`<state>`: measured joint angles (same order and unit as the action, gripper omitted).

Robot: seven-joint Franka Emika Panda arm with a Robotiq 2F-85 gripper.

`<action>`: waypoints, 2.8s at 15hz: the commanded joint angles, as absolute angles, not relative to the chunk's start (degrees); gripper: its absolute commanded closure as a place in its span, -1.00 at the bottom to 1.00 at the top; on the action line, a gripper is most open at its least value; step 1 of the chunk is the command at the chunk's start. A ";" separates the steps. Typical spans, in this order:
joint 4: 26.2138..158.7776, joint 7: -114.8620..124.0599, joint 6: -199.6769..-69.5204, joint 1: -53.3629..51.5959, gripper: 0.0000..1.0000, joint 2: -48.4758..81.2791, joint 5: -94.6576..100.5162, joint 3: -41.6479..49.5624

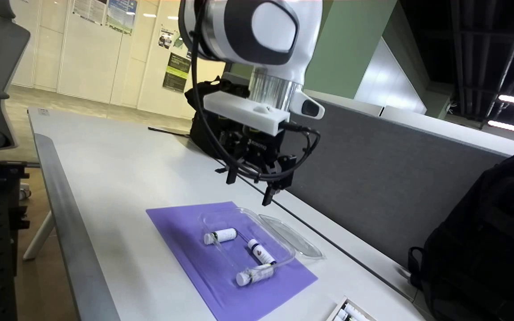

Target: Take a bottle from the clear container and put it on the tray

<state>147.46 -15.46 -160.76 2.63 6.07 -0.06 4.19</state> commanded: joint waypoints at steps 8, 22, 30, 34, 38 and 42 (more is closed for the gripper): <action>142.50 -12.56 -166.85 5.38 -1.00 19.43 -0.33 2.17; 141.29 -11.32 -172.57 7.84 -1.00 25.88 -1.03 -2.07; 141.18 -11.18 -172.48 8.00 -0.50 27.19 -0.61 -1.99; 141.19 -11.25 -172.49 7.89 -0.03 27.12 -0.40 -1.85; 141.22 -11.50 -172.36 8.68 0.53 26.73 -0.82 -2.54; 141.38 -12.15 -172.48 10.83 0.02 26.20 -1.51 -4.29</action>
